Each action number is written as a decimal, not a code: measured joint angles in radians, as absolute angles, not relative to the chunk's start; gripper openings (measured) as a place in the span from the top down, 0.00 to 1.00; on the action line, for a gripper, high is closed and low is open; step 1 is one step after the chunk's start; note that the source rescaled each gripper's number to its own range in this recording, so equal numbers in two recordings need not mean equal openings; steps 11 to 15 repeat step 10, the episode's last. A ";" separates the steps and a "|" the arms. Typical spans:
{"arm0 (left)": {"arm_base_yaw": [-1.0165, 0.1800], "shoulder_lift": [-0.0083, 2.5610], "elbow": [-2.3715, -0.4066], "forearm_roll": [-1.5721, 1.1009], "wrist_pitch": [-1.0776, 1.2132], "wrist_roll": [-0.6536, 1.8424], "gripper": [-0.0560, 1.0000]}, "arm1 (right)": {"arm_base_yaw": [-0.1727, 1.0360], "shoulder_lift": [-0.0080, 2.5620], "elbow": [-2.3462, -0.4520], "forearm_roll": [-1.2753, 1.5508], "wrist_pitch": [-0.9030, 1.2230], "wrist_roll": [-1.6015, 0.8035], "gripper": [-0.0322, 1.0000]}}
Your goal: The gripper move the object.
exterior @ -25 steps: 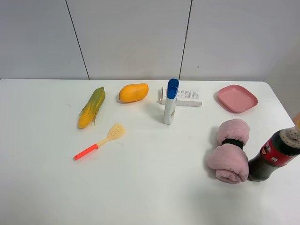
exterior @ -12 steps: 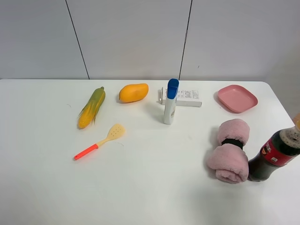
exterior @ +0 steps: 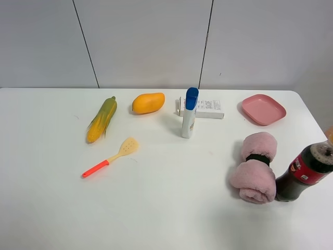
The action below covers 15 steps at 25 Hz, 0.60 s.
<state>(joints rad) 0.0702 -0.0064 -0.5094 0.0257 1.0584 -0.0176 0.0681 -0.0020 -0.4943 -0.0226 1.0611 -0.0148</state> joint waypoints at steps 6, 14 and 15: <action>0.070 -0.006 -0.509 0.026 1.058 -0.018 0.00 | 0.068 -0.002 -0.494 -0.023 1.061 -0.015 0.00; 0.070 -0.006 -0.509 0.026 1.058 -0.018 0.00 | 0.068 -0.002 -0.494 -0.023 1.061 -0.015 0.00; 0.070 -0.006 -0.509 0.026 1.058 -0.018 0.00 | 0.068 -0.002 -0.494 -0.023 1.061 -0.015 0.00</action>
